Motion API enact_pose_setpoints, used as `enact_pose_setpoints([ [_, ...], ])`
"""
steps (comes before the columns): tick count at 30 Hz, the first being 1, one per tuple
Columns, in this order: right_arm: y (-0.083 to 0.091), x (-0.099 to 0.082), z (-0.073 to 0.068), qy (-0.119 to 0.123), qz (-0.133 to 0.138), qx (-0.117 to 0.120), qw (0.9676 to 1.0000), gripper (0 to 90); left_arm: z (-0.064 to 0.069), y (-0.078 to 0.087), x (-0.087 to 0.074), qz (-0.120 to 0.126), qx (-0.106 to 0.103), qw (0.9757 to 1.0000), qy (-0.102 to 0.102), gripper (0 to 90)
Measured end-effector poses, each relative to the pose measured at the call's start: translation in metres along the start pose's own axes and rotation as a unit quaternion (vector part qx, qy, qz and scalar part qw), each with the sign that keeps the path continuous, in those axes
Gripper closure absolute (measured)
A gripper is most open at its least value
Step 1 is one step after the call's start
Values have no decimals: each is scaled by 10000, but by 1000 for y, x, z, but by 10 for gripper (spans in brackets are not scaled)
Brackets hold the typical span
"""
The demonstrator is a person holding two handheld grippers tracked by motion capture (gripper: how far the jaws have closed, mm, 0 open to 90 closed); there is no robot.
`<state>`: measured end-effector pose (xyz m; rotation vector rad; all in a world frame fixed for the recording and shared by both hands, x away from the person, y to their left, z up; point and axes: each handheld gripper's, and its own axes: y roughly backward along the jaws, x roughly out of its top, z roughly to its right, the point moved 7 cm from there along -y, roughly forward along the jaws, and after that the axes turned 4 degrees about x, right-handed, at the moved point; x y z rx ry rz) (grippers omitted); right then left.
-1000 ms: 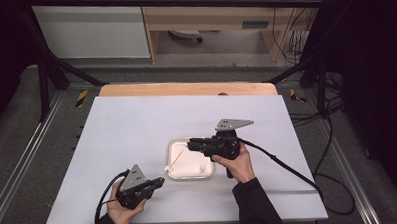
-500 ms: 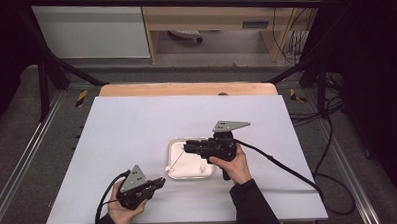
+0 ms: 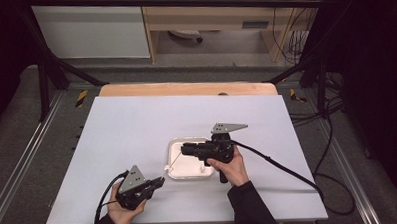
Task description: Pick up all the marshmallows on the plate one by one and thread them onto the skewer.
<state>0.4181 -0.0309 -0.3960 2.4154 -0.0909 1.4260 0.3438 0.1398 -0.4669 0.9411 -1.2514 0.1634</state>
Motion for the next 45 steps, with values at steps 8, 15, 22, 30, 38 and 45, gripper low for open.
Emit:
enact_pose_setpoints([
  [8,-4,-5,-1,-22,-38,46,10000,776,0,-1,-1,-32,23,10000,-10,886],
  [15,-6,-8,-2,-33,-44,77,10000,783,0,-1,-1,-34,31,10000,-11,886],
  [22,-9,-12,-3,-49,-51,83,9999,789,0,-2,-2,-54,49,10000,-13,886],
  [30,-13,-17,-4,-54,-73,114,9999,796,1,-3,-3,-89,59,9999,-23,886],
  [38,-15,-20,-5,-75,-125,153,9998,802,1,-4,-4,-126,53,9999,-56,887],
  [45,-16,-23,-5,-41,-191,139,9997,804,2,-5,-4,-168,68,9998,-128,887],
])
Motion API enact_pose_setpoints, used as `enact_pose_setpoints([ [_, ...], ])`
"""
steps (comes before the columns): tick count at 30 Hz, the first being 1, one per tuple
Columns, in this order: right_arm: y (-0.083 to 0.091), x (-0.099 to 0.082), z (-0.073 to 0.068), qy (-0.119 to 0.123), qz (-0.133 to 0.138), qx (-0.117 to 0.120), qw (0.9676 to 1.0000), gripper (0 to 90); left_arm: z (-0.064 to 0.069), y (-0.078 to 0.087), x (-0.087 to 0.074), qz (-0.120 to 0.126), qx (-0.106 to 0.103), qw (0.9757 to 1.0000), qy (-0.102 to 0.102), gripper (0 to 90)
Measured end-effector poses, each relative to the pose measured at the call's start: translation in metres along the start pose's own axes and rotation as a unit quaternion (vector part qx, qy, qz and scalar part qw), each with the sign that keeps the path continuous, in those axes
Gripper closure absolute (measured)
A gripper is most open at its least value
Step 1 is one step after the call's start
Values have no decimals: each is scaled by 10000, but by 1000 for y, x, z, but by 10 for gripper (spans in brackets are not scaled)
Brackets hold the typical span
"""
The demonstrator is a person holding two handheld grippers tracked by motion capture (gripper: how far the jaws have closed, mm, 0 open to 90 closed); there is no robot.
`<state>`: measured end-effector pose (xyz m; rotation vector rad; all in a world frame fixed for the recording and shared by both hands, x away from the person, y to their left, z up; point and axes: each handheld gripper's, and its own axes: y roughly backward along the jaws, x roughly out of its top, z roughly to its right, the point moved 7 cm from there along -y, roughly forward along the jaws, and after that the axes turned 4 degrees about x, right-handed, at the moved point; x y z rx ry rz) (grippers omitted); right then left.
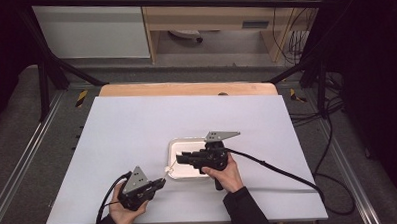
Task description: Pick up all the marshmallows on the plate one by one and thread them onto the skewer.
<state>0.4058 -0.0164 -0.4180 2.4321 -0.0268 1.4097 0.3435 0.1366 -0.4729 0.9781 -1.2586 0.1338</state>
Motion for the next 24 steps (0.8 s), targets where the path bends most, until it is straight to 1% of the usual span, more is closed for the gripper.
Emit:
enact_pose_setpoints([
  [12,0,-3,-1,33,-96,1,9999,808,1,-2,1,-11,4,10000,-35,887],
  [15,1,-2,-1,12,-82,-38,10000,788,2,-2,2,14,-24,10000,-10,887],
  [16,1,-1,-1,48,-70,-60,9999,775,2,-2,2,19,-21,10000,-8,887],
  [17,2,-1,-1,70,-64,-70,9999,711,2,-2,2,24,-40,10000,7,887],
  [19,2,-2,-1,96,-88,-95,9999,650,1,-2,2,28,-43,10000,18,887],
  [21,2,-2,-1,115,-101,-134,9998,568,0,-2,2,30,-39,10000,24,887],
  [22,3,-2,-1,141,-60,-156,9998,516,0,-2,2,27,-31,10000,13,887],
  [23,3,0,-1,199,30,-247,9995,470,0,-1,1,18,-22,10000,9,887],
  [24,5,2,-1,216,76,-289,9993,454,0,-1,1,27,-16,10000,12,887],
])
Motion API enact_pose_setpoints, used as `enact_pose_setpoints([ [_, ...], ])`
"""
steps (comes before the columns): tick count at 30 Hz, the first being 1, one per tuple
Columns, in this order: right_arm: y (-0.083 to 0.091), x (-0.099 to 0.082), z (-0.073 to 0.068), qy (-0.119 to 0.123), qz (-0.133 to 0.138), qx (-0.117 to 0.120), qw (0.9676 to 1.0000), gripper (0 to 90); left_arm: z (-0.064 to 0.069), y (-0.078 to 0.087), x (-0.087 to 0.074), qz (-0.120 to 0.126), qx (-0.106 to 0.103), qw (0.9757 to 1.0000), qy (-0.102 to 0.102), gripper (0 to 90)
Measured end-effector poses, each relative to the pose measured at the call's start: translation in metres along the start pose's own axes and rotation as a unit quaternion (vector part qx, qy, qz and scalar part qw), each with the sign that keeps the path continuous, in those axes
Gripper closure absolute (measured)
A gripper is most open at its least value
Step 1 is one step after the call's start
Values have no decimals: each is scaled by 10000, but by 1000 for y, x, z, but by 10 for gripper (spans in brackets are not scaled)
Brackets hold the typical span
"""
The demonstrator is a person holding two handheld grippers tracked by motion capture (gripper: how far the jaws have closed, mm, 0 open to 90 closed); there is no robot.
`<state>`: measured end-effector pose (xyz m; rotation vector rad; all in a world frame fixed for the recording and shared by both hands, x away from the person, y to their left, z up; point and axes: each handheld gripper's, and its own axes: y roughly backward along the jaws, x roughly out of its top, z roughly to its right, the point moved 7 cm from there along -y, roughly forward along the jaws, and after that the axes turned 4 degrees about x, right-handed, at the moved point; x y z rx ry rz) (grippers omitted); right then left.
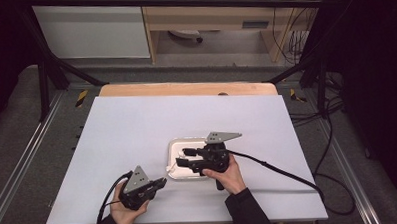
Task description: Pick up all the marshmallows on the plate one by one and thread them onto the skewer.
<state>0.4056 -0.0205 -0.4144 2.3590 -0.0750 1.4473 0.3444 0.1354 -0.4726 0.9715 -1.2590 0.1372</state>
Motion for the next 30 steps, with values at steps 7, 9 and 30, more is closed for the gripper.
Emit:
enact_pose_setpoints([
  [7,4,8,1,-22,126,49,9999,629,2,0,1,22,-59,10000,-22,887],
  [9,2,5,2,-59,63,101,9999,700,3,0,2,59,-81,9999,-44,887],
  [30,-8,-7,-5,-219,62,428,9988,821,2,-1,-1,-40,6,10000,-58,887],
])
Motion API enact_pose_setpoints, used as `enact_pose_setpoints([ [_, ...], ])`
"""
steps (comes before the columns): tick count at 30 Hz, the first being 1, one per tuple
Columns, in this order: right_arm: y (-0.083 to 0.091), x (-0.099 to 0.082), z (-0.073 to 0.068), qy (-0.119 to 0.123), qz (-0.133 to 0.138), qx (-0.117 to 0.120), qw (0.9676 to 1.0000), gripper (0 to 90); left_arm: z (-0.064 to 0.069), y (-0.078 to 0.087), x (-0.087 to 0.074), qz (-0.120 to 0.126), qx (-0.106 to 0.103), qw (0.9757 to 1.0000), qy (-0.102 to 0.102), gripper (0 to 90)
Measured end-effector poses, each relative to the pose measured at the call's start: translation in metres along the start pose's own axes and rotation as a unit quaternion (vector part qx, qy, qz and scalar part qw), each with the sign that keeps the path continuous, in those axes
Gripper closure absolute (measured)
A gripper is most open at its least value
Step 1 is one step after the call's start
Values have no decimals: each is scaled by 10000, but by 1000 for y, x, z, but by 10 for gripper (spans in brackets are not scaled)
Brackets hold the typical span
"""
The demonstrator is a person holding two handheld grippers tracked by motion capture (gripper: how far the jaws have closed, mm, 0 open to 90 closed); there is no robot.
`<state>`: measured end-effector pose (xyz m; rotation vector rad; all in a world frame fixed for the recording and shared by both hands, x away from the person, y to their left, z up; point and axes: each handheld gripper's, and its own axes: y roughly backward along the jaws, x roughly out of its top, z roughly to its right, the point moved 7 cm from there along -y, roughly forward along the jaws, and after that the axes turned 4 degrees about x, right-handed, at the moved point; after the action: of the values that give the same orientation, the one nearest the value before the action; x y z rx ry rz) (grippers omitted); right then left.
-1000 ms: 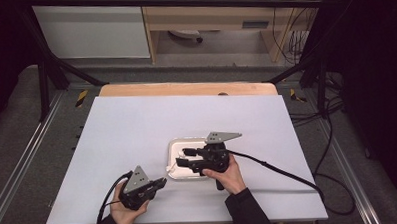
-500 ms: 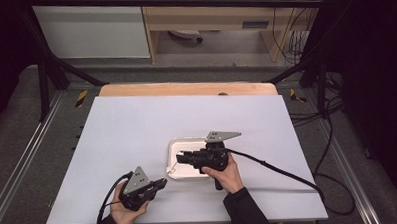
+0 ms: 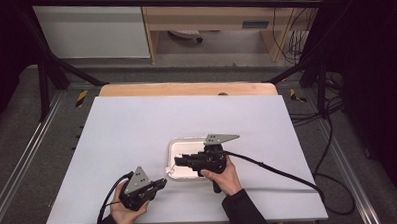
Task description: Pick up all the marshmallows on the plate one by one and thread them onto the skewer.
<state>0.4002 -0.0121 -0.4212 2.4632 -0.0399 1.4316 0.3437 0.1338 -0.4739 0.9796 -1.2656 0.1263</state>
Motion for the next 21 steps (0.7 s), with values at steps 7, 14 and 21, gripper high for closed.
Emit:
enact_pose_setpoints([
  [7,-4,-7,-2,-96,-217,101,9997,821,3,2,7,168,-79,9998,37,887],
  [14,-13,-19,-1,-78,-305,113,9994,801,4,-3,8,139,-20,9999,32,887],
  [21,-9,-16,-1,55,-286,-106,9995,512,1,-3,6,83,43,9999,72,887],
])
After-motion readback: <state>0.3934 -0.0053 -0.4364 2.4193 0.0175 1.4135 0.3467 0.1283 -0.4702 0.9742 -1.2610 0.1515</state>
